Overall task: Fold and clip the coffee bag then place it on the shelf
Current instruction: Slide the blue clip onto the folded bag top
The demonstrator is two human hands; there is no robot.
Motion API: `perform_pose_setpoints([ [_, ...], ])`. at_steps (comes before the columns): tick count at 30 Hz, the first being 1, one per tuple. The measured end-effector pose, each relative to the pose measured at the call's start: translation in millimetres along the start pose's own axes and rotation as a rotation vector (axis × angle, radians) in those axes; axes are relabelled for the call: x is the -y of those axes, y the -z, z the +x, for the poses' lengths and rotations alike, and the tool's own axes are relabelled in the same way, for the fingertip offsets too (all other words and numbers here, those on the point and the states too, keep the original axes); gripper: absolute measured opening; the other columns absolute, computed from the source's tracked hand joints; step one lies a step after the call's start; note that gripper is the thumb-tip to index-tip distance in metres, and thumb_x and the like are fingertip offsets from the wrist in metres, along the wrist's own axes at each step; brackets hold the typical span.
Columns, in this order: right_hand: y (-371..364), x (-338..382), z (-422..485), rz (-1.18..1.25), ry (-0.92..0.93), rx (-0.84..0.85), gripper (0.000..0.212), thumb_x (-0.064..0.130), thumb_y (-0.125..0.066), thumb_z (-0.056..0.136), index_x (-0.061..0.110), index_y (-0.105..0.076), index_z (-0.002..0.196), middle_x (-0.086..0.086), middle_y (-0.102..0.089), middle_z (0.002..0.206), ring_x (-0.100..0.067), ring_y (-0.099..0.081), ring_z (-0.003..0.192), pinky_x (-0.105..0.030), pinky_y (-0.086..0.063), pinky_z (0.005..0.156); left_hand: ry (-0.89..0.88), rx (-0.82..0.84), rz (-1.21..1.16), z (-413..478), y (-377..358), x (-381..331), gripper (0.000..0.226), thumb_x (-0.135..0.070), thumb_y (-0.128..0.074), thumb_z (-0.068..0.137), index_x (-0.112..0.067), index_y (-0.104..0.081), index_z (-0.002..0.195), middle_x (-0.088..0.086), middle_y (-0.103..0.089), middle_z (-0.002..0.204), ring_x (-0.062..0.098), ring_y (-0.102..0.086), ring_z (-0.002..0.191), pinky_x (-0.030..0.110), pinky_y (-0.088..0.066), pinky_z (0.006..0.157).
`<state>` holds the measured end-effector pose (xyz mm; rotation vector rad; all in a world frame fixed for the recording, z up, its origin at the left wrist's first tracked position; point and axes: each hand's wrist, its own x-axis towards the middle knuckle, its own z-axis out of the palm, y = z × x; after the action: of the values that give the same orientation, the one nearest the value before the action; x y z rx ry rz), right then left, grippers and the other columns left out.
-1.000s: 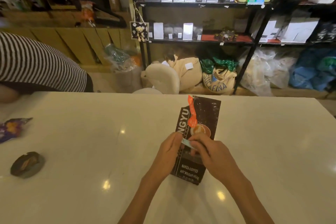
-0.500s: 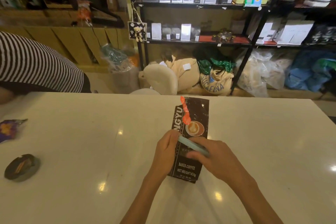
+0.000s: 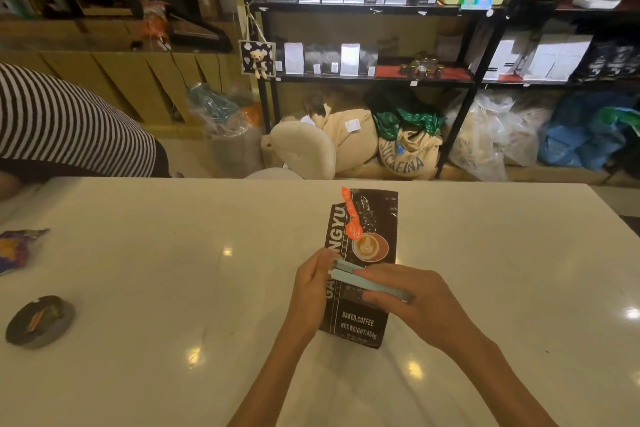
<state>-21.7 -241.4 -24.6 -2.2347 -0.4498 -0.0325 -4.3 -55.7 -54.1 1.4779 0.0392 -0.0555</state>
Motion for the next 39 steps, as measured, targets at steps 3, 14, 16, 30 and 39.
perform_pose_setpoints([
  [3, 10, -2, -3, 0.06, -0.064, 0.077, 0.016, 0.049, -0.058, 0.084, 0.05, -0.063, 0.099, 0.031, -0.062, 0.112, 0.005, -0.058, 0.108, -0.015, -0.05, 0.087, 0.019, -0.04, -0.024, 1, 2, 0, 0.034, -0.022, -0.035, 0.105, -0.001, -0.055, 0.086, 0.006, -0.06, 0.074, 0.005, -0.062, 0.062, 0.017, -0.053, 0.058],
  [14, 38, -57, -31, 0.229, -0.379, -0.595, 0.01, 0.027, -0.055, 0.096, 0.019, -0.061, 0.096, -0.003, -0.055, 0.071, -0.012, -0.051, 0.06, -0.012, -0.039, 0.049, -0.005, 0.311, 0.22, 16, 17, 17, 0.047, -0.004, -0.064, 0.091, -0.038, -0.052, 0.122, -0.006, -0.053, 0.133, 0.009, -0.057, 0.119, 0.035, -0.057, 0.092],
  [16, 14, -89, -42, 0.117, -0.515, -0.59, 0.007, 0.024, -0.054, 0.098, 0.019, -0.058, 0.098, -0.004, -0.058, 0.08, -0.024, -0.055, 0.073, -0.015, -0.042, 0.057, -0.025, 0.309, 0.294, 17, 20, 22, 0.057, -0.001, -0.062, 0.091, -0.045, -0.049, 0.125, -0.013, -0.049, 0.137, 0.009, -0.049, 0.128, 0.038, -0.051, 0.101],
  [30, -16, -45, -17, 0.129, -0.407, -0.231, 0.036, 0.032, -0.065, 0.091, 0.04, -0.058, 0.126, 0.009, -0.073, 0.109, -0.011, -0.066, 0.102, -0.027, -0.053, 0.086, -0.098, 0.192, 0.364, 19, 8, 15, 0.044, 0.003, -0.061, 0.09, -0.041, -0.065, 0.095, -0.008, -0.062, 0.112, -0.009, -0.058, 0.101, 0.016, -0.054, 0.078],
  [39, -34, -19, 14, 0.477, -0.418, -0.357, 0.032, 0.008, -0.077, 0.079, 0.029, -0.074, 0.103, 0.003, -0.076, 0.093, -0.01, -0.072, 0.081, -0.011, -0.055, 0.061, -0.047, 0.155, 0.354, 25, 11, 6, 0.036, -0.003, -0.065, 0.088, -0.027, -0.069, 0.115, -0.003, -0.064, 0.12, 0.009, -0.058, 0.112, 0.028, -0.057, 0.087],
])
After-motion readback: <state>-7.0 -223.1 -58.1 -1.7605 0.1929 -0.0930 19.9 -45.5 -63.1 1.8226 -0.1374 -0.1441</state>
